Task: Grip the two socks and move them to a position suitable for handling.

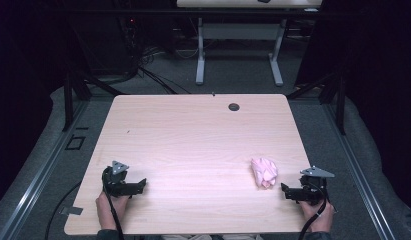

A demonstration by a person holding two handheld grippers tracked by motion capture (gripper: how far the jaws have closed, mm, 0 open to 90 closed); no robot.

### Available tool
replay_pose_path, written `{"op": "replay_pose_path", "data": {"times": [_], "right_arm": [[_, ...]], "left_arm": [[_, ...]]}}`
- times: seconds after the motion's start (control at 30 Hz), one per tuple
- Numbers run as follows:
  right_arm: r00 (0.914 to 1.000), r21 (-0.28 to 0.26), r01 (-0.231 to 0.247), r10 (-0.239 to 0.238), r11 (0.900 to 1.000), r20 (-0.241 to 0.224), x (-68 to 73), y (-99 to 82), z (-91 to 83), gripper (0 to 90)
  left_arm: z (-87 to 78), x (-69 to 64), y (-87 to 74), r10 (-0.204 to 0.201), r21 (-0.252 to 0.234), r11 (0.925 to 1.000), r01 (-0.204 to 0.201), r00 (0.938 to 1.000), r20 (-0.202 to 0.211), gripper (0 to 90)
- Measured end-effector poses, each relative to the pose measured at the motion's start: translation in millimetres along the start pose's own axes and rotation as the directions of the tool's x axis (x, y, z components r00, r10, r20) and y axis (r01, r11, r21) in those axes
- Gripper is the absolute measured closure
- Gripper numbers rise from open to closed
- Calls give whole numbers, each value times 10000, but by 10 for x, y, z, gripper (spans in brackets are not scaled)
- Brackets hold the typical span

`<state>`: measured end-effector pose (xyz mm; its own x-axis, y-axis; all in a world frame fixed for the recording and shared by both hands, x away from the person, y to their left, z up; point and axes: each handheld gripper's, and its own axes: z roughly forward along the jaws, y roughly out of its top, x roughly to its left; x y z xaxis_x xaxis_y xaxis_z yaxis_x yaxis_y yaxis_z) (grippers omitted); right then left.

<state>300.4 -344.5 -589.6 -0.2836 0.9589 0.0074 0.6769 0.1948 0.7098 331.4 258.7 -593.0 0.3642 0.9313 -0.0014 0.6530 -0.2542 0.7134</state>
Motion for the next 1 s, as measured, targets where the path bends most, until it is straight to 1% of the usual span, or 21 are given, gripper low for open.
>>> {"op": "replay_pose_path", "data": {"times": [0.43, 0.53, 0.57, 0.6, 0.67, 0.77, 0.8, 0.83, 0.87, 0.9, 0.93, 0.97, 1.0], "right_arm": [[10000, -83, 34, -34, 10000, 2, 7, -2, 0, 9], [10000, -11, 44, -44, 10000, -56, 4, 7, 3, 8], [9999, 160, 62, -61, 9999, -89, 6, 21, -2, 3], [9999, 160, 62, -61, 9999, -89, 6, 21, -2, 3], [9997, 357, 127, -120, 9993, -212, 6, 45, 5, 0], [9996, 348, 73, -63, 9994, -280, 2, 47, 1, 0], [9992, 395, 43, -27, 9992, -394, -9, 50, -10, 0], [9976, 357, -163, 187, 9992, -662, -33, 49, -25, 0], [9976, 357, -163, 187, 9992, -662, -33, 49, -25, 0], [9958, 404, -318, 352, 9987, -845, -53, 56, -41, 0], [9946, 387, -399, 434, 9985, -938, -65, 61, -52, 0], [9920, 331, -523, 557, 9981, -1136, -72, 75, -74, 0], [9900, 366, -504, 548, 9981, -1301, -57, 125, -111, 0]], "left_arm": [[0, 0, 0, 5, 2, 10000, -5, 10000, -4, 4], [0, -1, 0, 13, 0, 10000, -13, 10000, 0, 4], [0, 0, 0, 8, 1, 10000, -8, 10000, -3, 5], [0, 0, 0, 8, 1, 10000, -8, 10000, -3, 5], [0, 0, 1, 17, 2, 10000, -17, 10000, -1, 5], [0, 1, 1, 20, 5, 10000, -20, 10000, -1, 5], [0, 0, 1, 10, 2, 10000, -10, 10000, -3, 5], [0, 0, 1, 8, 1, 10000, -8, 10000, -3, 5], [0, 0, 1, 8, 1, 10000, -8, 10000, -3, 5], [0, 0, 1, 11, 2, 10000, -11, 10000, -3, 5], [0, 1, 1, 21, 4, 10000, -21, 10000, -1, 5], [0, 0, 1, 20, 4, 10000, -20, 10000, -2, 5], [0, 1, 1, 21, 5, 10000, -21, 10000, -2, 5]]}}
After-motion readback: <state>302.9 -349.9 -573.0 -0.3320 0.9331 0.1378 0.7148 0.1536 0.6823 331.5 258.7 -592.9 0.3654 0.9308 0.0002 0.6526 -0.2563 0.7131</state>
